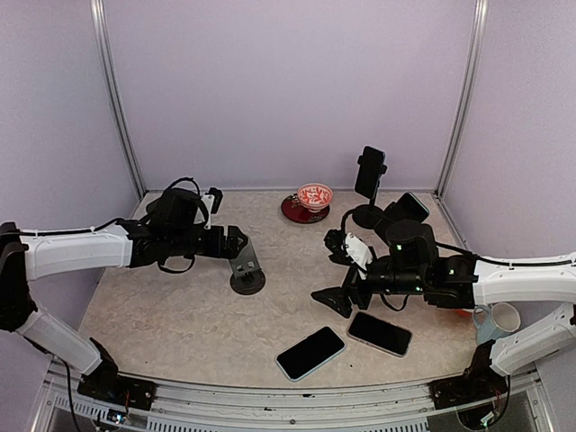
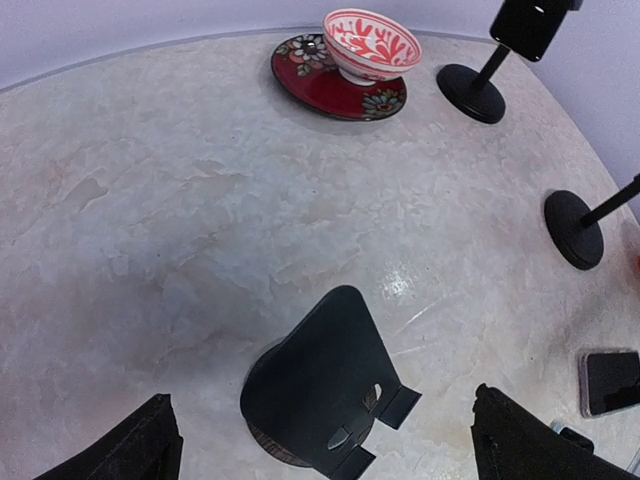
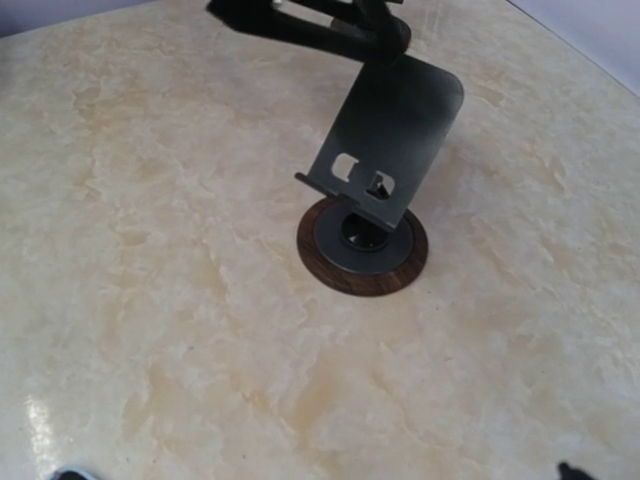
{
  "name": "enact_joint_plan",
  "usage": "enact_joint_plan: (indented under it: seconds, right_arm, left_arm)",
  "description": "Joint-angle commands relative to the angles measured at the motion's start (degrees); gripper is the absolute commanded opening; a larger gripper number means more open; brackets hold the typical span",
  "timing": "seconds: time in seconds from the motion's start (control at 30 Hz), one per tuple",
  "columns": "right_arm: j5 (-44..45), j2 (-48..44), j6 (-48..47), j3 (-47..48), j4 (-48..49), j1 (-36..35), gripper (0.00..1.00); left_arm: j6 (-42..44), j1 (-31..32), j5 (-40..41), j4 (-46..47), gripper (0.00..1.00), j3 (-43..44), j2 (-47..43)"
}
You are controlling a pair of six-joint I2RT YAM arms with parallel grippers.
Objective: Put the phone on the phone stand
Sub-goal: Move the phone stand to the corner of the board.
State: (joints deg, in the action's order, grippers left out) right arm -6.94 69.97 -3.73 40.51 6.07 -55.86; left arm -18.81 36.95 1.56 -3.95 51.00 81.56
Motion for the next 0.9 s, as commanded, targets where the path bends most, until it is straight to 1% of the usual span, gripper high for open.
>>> enact_joint_plan:
  seconds: [0.0,0.2,0.33,0.4,0.57,0.73,0.87]
  right_arm:
    - [0.7,0.2,-0.5,0.0,1.1,0.4,1.00]
    - [1.0,0.2,-0.4,0.0,1.1,0.4,1.00]
    - [1.2,0.2,-0.4,0.0,1.0,0.4,1.00]
    - [1.3,0.1,-0.4,0.0,1.0,0.4,1.00]
    - [1.6,0.1,-0.5,0.0,0.9,0.4,1.00]
    - [1.6,0.1,-0.6,0.1,0.9,0.4,1.00]
    - [1.5,0.0,-0.5,0.1,0.8,0.4,1.00]
  left_arm:
    - [-9.1,4.6,12.6,-3.6,0.99,4.5,1.8]
    - [-18.0,9.5,20.6,-10.1,0.99,11.9,8.2]
    - [-25.5,11.9,26.9,-19.5,0.99,18.9,14.1]
    - [-27.9,12.5,28.2,-21.9,0.99,21.0,16.3]
    - [-32.4,13.4,31.5,-23.5,0.99,21.7,17.1]
    - [-33.7,14.3,34.7,-23.8,0.99,21.7,15.9]
    - [-34.8,14.4,35.7,-25.2,0.99,22.0,17.1]
